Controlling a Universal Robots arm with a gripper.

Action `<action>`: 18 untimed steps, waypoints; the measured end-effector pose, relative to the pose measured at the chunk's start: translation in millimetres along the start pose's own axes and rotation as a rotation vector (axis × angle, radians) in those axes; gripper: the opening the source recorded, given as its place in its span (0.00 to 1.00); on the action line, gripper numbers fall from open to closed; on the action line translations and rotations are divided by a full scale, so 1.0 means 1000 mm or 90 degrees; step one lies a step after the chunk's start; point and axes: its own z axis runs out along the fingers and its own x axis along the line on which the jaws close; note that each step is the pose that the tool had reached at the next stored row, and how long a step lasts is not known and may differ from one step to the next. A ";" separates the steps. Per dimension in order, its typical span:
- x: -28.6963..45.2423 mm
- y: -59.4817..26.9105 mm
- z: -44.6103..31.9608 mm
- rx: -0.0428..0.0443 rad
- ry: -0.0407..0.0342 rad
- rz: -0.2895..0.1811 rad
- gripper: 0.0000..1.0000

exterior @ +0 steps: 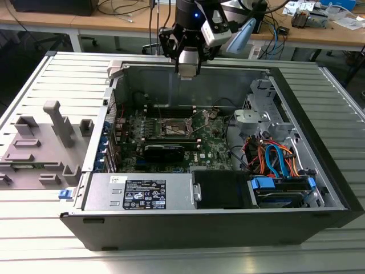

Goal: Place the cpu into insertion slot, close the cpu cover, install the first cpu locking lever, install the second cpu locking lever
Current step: 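Place the cpu into insertion slot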

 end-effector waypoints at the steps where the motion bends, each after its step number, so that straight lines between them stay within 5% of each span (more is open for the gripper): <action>1: 0.0000 -0.0001 0.0002 0.0000 0.0000 0.000 0.55; 18: -0.0001 -0.0023 0.0027 0.0000 0.0000 0.000 0.55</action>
